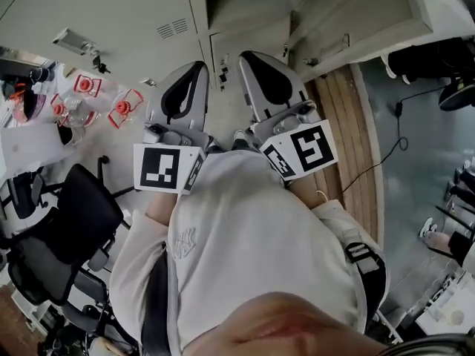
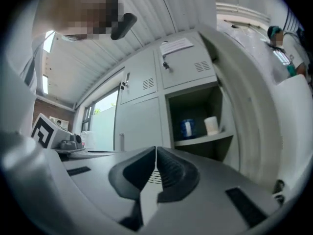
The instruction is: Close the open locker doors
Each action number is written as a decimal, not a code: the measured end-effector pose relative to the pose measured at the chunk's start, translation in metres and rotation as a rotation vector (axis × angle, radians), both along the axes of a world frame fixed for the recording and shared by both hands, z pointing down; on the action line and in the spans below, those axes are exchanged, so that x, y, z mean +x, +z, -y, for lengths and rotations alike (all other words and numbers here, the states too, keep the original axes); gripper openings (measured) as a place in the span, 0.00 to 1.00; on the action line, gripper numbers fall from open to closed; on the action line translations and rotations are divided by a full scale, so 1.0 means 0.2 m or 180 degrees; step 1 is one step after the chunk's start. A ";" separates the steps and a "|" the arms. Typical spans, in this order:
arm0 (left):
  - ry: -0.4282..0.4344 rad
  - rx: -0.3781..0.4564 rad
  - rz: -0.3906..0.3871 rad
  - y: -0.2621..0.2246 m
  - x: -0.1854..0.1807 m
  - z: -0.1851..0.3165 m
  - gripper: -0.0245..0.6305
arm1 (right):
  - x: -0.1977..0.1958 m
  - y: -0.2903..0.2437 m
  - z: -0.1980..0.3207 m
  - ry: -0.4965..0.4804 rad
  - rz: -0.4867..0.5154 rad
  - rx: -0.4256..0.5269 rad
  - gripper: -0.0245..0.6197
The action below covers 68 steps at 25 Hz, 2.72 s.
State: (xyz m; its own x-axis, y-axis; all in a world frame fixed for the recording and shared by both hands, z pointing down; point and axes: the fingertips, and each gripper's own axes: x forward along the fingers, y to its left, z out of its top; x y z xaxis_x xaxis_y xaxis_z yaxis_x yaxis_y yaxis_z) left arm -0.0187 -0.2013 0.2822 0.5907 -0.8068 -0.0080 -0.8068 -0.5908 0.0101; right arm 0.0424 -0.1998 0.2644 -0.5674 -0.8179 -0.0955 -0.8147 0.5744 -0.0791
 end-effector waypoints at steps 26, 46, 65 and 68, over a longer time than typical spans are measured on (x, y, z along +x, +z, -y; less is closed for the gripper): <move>0.0599 0.0058 0.0090 0.02 0.66 -0.09 0.04 | 0.83 0.00 -0.07 0.0582 0.0065 0.0124 0.07; -0.0408 0.0088 0.0153 -0.01 0.03 0.07 0.04 | 0.13 -0.04 0.39 -0.0677 -0.0042 0.0208 0.08; -0.0853 0.0086 0.0132 -0.04 -0.37 0.18 0.04 | -0.10 -0.04 0.84 -0.0248 -0.0236 0.0208 0.08; -0.0876 0.0061 0.0152 -0.03 -0.39 0.18 0.04 | -0.10 -0.03 0.84 -0.0150 -0.0281 0.0198 0.08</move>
State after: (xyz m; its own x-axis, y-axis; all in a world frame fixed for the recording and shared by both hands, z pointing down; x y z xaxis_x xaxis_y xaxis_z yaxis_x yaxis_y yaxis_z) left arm -0.0973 -0.2370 0.2758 0.3494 -0.9370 -0.0024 -0.9362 -0.3490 -0.0409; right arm 0.0232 -0.3687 0.2578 -0.6135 -0.7842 -0.0932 -0.7890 0.6138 0.0288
